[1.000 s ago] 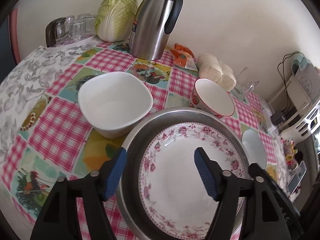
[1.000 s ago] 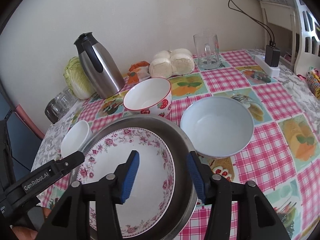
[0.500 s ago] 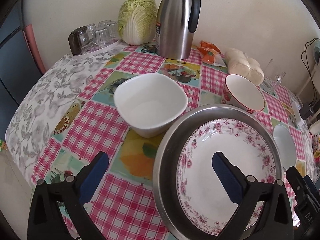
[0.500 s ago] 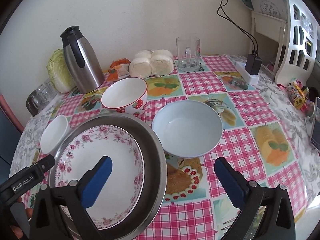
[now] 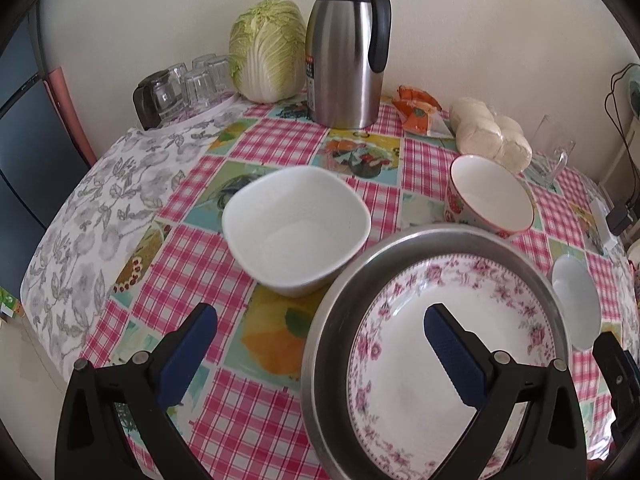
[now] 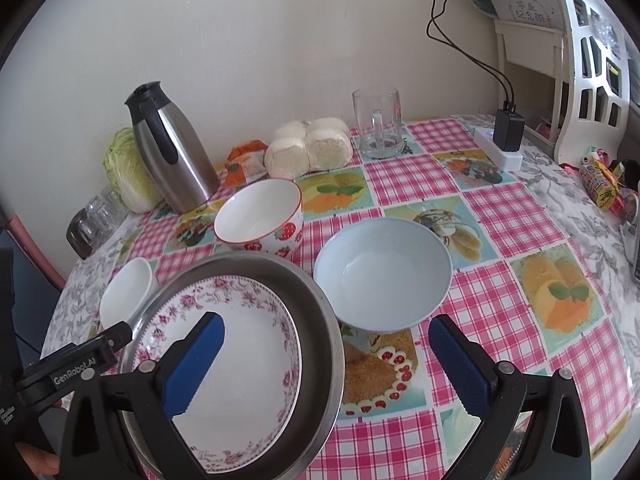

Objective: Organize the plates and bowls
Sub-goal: 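Move both grippers toward the red-rimmed strawberry-print bowl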

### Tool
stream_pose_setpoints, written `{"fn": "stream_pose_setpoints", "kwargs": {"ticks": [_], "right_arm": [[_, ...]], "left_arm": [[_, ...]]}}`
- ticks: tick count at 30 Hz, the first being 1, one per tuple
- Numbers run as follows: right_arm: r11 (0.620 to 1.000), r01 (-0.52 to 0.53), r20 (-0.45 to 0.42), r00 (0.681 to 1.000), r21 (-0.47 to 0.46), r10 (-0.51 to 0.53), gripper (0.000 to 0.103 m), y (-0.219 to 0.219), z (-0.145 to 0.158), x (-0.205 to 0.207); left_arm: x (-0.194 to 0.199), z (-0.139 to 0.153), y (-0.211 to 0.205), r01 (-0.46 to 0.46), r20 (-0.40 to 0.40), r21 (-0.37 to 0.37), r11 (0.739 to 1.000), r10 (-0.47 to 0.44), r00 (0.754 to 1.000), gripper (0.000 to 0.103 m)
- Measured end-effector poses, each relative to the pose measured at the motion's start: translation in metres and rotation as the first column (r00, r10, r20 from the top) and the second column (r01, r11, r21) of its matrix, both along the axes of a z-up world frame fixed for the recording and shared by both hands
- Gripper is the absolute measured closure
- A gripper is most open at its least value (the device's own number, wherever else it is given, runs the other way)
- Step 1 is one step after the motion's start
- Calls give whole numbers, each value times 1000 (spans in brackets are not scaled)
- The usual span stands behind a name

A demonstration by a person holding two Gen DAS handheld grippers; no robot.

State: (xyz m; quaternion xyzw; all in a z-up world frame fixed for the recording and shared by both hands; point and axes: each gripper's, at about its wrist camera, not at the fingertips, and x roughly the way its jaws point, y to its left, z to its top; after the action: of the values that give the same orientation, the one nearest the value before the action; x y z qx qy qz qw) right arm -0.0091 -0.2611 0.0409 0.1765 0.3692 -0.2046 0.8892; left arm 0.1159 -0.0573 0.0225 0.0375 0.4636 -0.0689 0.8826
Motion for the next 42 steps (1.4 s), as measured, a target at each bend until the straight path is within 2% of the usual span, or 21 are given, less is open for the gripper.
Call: {"fn": "stream_pose_setpoints", "kwargs": {"ticks": [4,6,8,11,16,20,23,25,31,35,39,42], "right_arm": [[1000,14,46,999,-15,-13,0,-4,2,-2],[999,23,39,999,-31,-22,0,-6,1,-2],[999,27,20,999,-29,-27,0,-9,-1,-1],[1000,30,8,1000,-5,-30,0,-16,-5,0],[999,30,-33,999,31,-29,0,-25,-13,6],[999,24,-42,999,28,-23,0,-28,-15,12],[999,11,-48,999,33,-10,0,-29,-15,18],[1000,2,-49,999,21,-1,0,-29,-13,22],[1000,-21,-60,998,18,22,0,-31,-13,33],[999,-29,-60,998,25,31,0,-39,-9,41],[999,-29,-65,997,14,30,0,-51,-2,51],[1000,-26,-80,996,-16,25,0,-58,3,59]], "left_arm": [[3,8,-6,26,80,-49,998,-23,997,0],[2,14,-10,34,151,-49,998,-27,988,0],[4,19,-14,46,184,-43,998,-37,982,0],[14,20,-16,66,169,-85,994,-50,984,0],[31,12,-15,73,103,-207,976,-52,993,0],[36,15,-15,62,137,-248,967,-29,990,0],[39,19,-10,60,155,-346,936,-7,988,0],[41,21,-9,66,176,-379,923,2,984,0],[47,29,-18,119,216,-348,930,-44,975,0],[57,30,-25,167,179,-365,916,-106,978,0],[64,32,-36,195,174,-298,935,-148,974,0],[67,38,-45,219,210,-218,951,-174,962,0]]}}
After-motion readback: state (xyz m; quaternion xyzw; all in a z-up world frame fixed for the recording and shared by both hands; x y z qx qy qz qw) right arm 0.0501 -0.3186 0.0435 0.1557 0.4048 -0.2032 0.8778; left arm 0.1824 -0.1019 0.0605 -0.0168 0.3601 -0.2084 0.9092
